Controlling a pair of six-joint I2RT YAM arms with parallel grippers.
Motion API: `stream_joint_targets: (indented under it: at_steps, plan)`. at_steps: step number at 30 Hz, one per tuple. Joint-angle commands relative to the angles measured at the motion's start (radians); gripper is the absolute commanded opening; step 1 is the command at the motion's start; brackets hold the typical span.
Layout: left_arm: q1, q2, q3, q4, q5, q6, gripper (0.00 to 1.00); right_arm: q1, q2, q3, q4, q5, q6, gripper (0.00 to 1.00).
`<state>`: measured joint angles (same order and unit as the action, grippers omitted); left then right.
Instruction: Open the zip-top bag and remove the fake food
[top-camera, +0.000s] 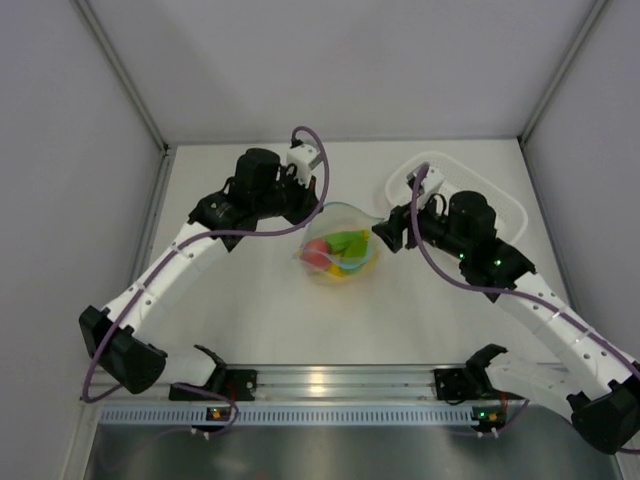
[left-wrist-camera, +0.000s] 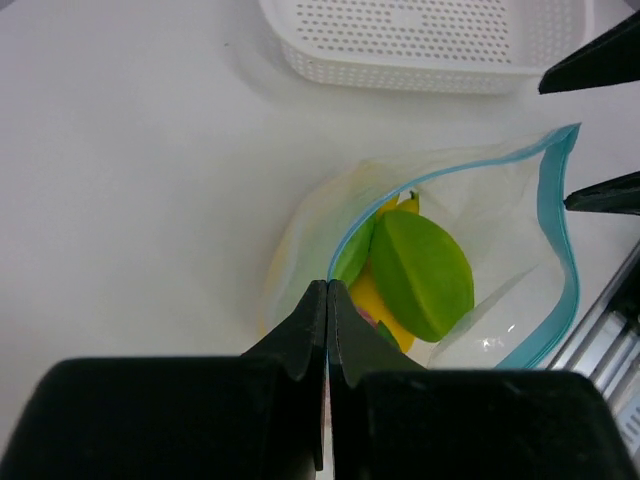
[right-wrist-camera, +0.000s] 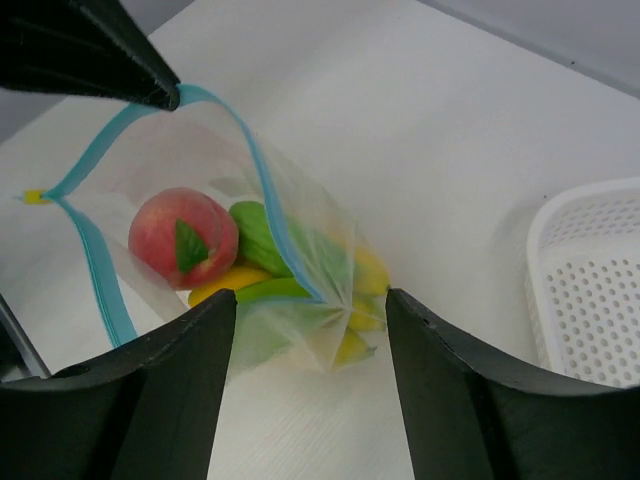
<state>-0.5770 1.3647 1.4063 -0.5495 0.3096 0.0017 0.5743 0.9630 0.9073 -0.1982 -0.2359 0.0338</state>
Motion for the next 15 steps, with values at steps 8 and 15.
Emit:
stream_joint_targets:
  at_steps: [8,15]
  plan:
    - [-0.129,-0.208,-0.119,0.099,-0.587,-0.460,0.00,0.012,0.137,0.238,-0.093,0.043,0.299,0.57]
    - [-0.172,-0.259,-0.216,0.120,-0.834,-0.730,0.00,0.073,0.132,0.199,-0.032,0.030,0.414,0.50]
